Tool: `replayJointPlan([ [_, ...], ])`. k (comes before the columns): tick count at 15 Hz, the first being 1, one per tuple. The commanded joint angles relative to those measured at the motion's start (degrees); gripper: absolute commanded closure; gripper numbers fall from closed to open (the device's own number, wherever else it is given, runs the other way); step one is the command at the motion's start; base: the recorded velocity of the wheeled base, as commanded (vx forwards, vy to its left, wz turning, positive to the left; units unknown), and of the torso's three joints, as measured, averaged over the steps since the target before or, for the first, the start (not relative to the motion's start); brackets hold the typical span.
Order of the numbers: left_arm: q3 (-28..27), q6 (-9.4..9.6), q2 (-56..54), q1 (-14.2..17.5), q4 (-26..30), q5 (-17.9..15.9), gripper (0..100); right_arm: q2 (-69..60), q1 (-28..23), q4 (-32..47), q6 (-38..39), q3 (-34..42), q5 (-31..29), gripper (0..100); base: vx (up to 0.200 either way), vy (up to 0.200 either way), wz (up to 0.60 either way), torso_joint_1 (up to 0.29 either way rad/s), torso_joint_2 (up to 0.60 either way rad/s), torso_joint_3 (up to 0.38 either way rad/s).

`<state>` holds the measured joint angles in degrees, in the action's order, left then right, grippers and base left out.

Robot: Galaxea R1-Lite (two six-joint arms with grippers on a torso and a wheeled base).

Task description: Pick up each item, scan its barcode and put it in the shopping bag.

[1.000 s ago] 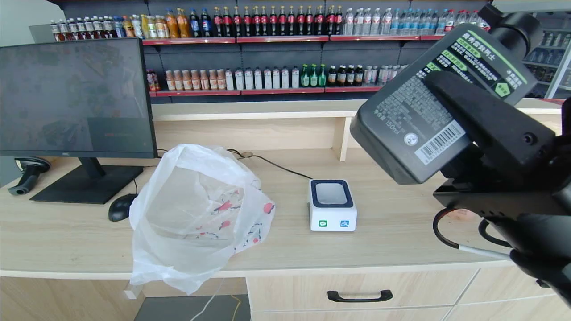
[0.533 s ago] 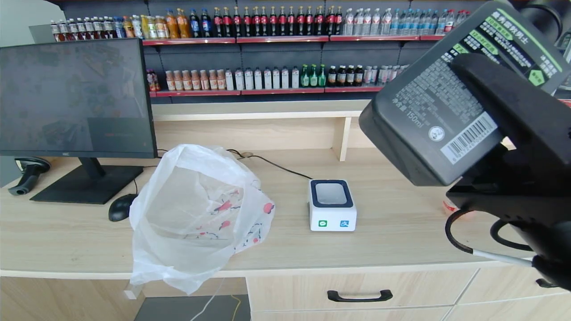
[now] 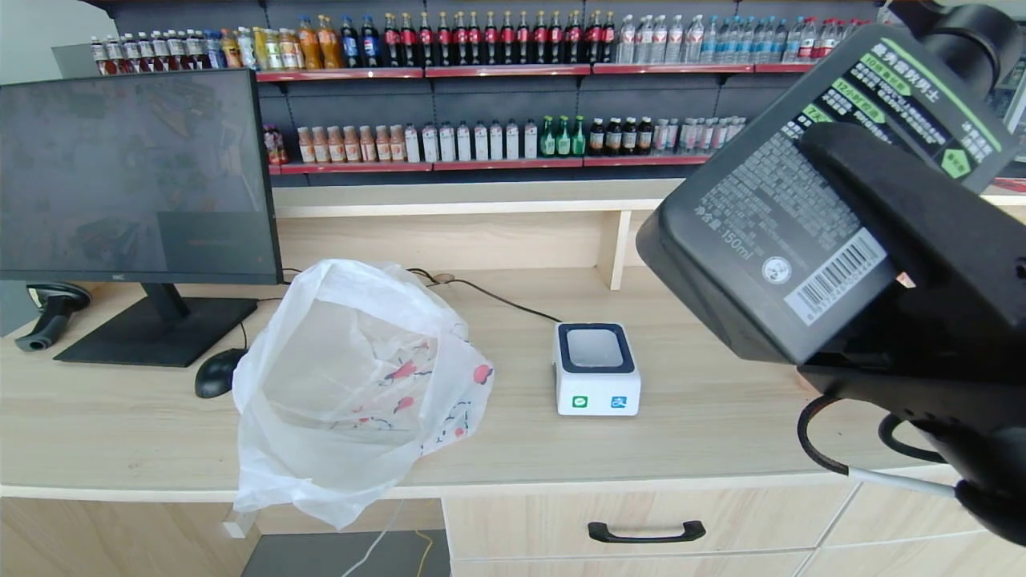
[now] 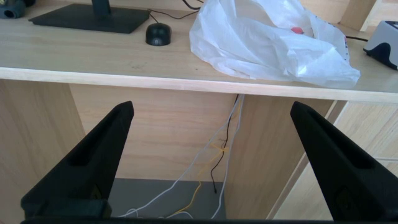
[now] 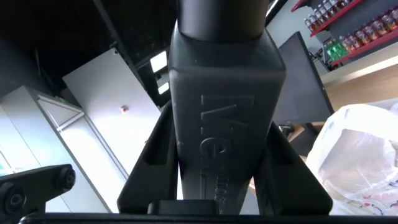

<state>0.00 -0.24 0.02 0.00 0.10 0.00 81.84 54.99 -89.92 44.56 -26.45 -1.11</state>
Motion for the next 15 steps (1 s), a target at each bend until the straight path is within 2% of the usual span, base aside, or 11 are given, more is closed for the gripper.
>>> replayJointPlan([
  [1, 0.0, -0.02, 0.0, 0.0, 0.0, 0.0, 0, 0.2, 0.0, -0.1, 0.0, 0.0, 0.1, 100, 0.000, 0.000, 0.00, 0.000, 0.00, 0.000],
  [7, 0.0, -0.02, 0.0, 0.0, 0.0, 0.0, 0, 1.6, -0.1, -0.1, -0.9, 1.1, 0.3, 100, 0.000, 0.000, 0.00, 0.000, 0.00, 0.000],
  [11, 0.0, -0.02, 0.0, 0.0, 0.0, 0.0, 0, 2.7, -3.1, -0.1, -1.7, 1.4, 0.2, 100, 0.000, 0.000, 0.00, 0.000, 0.00, 0.000],
  [15, 0.0, -0.02, 0.0, 0.0, 0.0, 0.0, 0, 6.8, -11.7, -0.1, -2.6, 1.1, 2.3, 100, 0.000, 0.000, 0.00, 0.000, 0.00, 0.000],
])
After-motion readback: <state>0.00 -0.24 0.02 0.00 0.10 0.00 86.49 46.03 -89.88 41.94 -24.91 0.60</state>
